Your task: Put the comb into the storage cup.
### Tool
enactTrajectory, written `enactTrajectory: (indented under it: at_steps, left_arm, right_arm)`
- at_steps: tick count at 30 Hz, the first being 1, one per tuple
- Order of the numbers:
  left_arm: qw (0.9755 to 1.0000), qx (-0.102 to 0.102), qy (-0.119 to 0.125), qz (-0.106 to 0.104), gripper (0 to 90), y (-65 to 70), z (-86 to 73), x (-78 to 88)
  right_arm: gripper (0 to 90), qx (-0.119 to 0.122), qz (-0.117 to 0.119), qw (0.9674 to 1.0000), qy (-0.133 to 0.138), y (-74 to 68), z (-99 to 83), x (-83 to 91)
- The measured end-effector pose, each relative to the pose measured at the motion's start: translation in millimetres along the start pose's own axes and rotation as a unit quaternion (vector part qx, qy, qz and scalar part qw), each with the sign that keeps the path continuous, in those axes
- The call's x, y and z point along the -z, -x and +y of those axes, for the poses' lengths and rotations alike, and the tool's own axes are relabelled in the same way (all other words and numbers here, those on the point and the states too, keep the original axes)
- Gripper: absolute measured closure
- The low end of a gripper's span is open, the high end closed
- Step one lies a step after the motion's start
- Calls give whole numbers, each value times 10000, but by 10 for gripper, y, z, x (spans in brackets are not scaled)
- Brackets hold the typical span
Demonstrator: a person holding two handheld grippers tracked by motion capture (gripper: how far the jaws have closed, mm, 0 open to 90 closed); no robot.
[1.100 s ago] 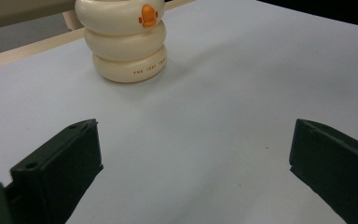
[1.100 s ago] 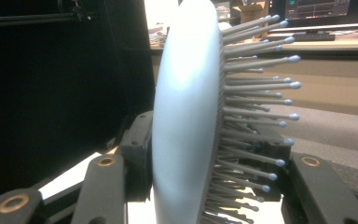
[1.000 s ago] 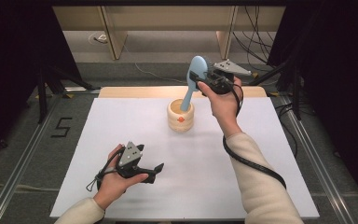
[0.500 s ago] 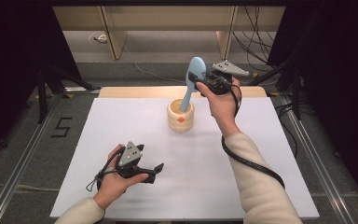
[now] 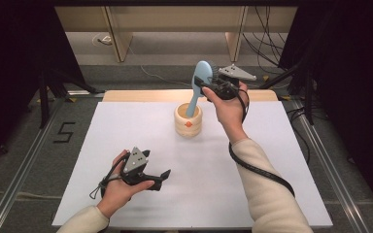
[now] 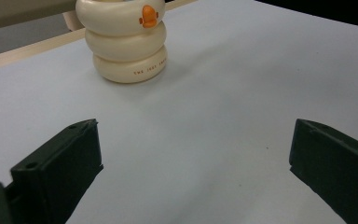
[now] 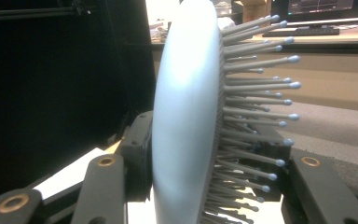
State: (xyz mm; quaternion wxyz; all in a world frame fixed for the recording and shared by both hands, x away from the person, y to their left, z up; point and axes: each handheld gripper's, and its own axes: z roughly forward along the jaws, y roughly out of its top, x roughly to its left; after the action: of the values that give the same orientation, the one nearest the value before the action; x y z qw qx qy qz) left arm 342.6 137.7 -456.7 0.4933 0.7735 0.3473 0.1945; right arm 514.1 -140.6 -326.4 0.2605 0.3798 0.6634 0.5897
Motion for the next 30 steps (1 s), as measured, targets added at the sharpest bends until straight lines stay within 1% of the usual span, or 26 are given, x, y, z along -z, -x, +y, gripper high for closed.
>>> enactTrajectory:
  at_steps: [7,18,30]
  left_arm:
    - [10000,-10,-10,0,16,-2,-3,-3]
    - [10000,-6,-2,-6,16,0,-1,-1]
    - [10000,-27,21,-1,16,10,8,3]
  right_arm:
    - [511,18,-14,10000,-1,-4,-21,-20]
    - [511,-40,-34,10000,-39,6,-58,-52]
    - [511,-33,-38,10000,-81,3,-79,-81]
